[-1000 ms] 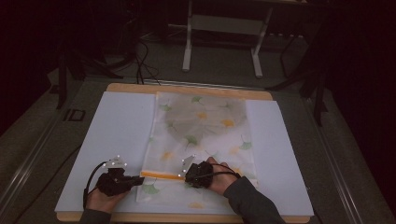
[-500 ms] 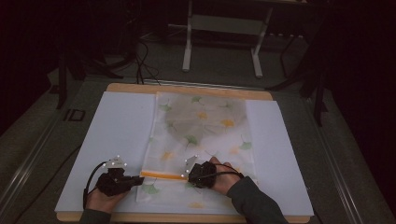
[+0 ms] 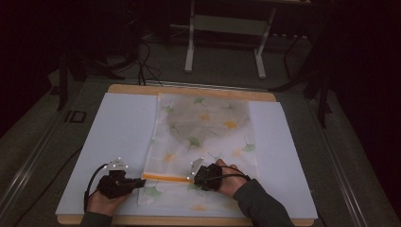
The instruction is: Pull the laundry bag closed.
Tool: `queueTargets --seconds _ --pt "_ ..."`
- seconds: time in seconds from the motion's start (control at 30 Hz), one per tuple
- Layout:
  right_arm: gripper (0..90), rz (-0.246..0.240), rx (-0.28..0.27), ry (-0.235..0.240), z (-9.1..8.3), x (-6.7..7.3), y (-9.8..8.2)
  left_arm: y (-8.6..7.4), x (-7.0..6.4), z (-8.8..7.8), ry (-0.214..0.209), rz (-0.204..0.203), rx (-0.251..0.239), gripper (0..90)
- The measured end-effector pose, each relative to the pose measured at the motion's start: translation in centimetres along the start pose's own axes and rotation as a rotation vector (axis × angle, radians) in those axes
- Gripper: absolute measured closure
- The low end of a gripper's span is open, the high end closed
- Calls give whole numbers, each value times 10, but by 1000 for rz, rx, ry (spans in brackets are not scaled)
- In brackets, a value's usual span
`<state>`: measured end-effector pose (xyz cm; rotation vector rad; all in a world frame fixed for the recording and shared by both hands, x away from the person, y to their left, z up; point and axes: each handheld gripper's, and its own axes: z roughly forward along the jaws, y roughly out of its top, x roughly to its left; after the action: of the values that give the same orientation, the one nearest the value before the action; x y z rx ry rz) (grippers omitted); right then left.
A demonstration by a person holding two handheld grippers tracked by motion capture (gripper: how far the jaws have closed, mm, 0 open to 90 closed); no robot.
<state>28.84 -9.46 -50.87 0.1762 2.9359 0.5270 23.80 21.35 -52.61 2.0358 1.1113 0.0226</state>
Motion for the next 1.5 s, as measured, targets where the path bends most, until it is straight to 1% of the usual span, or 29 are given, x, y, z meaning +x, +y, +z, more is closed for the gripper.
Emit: queueTargets --seconds 0.33,0.8,1.2,1.5 --pt "843 7 5 2 -2 -1 -5 0 0 -1 1 0 -1 878" --pt "843 -2 29 3 -5 -3 -11 0 0 -1 2 1 -4 879" --pt "843 15 46 -1 -9 -6 -21 0 1 -2 3 -2 -4 879" --pt "843 17 58 -3 -11 -8 -26 0 2 -2 4 -3 -8 880"
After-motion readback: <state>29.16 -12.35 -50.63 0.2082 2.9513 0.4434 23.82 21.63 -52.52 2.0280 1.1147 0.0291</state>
